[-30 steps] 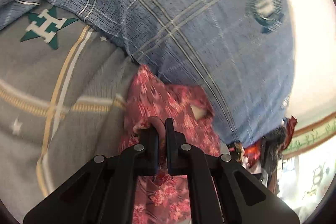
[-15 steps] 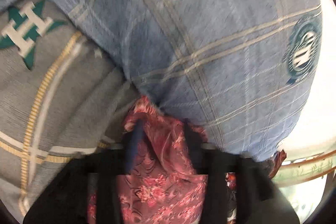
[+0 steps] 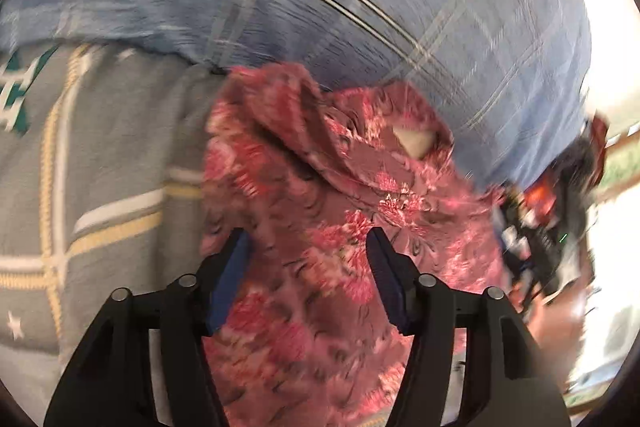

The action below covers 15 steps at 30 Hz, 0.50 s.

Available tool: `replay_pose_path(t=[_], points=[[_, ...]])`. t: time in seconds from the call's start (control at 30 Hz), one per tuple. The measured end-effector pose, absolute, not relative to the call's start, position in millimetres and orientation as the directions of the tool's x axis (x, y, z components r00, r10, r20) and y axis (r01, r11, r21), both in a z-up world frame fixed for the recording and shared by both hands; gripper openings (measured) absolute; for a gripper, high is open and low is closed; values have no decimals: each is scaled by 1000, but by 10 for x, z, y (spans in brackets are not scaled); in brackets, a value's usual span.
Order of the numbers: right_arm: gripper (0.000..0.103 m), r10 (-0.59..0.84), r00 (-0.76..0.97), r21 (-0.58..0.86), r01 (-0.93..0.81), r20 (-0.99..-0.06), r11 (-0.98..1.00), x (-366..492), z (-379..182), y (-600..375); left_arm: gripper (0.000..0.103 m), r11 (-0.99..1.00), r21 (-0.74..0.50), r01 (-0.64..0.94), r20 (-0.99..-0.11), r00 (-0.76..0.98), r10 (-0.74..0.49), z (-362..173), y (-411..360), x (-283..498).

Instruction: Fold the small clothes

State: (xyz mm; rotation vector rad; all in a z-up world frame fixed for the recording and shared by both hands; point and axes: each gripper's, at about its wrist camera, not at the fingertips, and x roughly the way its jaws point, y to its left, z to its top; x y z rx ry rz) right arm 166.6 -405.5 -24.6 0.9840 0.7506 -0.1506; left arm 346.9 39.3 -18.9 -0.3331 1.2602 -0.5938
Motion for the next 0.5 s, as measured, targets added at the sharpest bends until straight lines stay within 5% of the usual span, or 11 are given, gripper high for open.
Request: replay_pose_path(t=[0.1, 0.17, 0.23, 0.37, 0.43, 0.5], points=[[21, 176, 662, 570, 443, -728, 692, 2015, -217, -3900, 60, 858, -463, 222, -831, 229, -507, -161, 138, 3663], [21, 162, 650, 565, 478, -743, 673, 2189, -257, -3923, 58, 904, -398, 156, -857, 290, -427, -172, 112, 3878], [24, 114, 674, 574, 513, -729, 639, 2235, -243, -3994, 48, 923, -380, 62, -867, 324, -378, -155, 168, 4056], [27, 102, 704, 612, 527, -703, 590, 2124, -218, -4154, 47, 808, -571, -146, -791, 361, -494, -150, 692, 4179], [52, 148, 703, 630, 498, -696, 596, 2052, -232, -4195, 49, 806, -582, -107, -780, 354, -516, -150, 857, 4116], [57, 153, 701, 627, 491, -697, 605, 1997, -235, -4228, 51, 832, -550, -70, -799, 333, -500, -186, 925, 4002]])
